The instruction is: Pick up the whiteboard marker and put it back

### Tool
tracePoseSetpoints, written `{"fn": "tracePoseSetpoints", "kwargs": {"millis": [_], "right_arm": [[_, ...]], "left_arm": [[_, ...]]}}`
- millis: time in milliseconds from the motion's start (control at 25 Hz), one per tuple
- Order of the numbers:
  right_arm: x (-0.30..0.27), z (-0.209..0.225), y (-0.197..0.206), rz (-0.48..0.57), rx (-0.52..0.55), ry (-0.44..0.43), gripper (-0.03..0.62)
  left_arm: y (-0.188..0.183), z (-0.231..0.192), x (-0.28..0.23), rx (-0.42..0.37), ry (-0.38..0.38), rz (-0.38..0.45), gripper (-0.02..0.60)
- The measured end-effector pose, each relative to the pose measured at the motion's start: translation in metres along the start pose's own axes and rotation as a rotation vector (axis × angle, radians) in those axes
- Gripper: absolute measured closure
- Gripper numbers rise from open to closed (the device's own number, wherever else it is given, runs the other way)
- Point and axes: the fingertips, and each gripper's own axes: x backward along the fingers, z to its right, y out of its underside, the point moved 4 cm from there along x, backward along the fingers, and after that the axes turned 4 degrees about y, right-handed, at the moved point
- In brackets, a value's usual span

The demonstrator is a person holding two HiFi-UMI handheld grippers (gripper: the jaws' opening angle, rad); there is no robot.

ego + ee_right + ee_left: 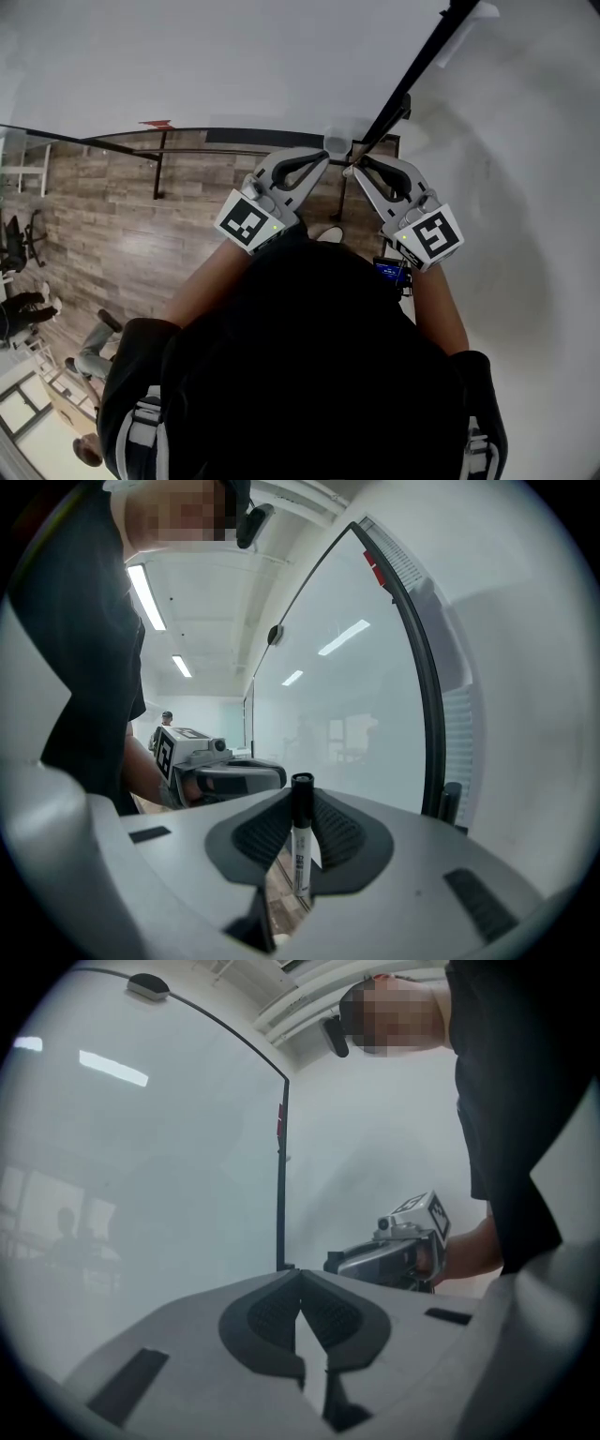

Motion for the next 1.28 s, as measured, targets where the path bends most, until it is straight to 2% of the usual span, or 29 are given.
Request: {"fn": "tracePoseSetpoints", "kwargs": {"millis": [360, 760, 1280], "right_arm": [[-0.006, 0.009, 0.000, 0.003, -0.001, 0.038, 0.533], [-0.029, 0.040, 0.000, -0.008, -0.017, 0.145, 0.533], [-0.063, 0.062, 0.041, -0.047, -0.064, 0.259, 0.533]], "left_arm": [[0.011, -0.012, -0.004, -0.018, 0.002, -0.016, 0.578], [0.024, -0.045, -0.013, -0.031, 0.005, -0.018, 0.578], [0.051, -0.071, -0.022, -0.040, 0.073, -0.030, 0.578]]}}
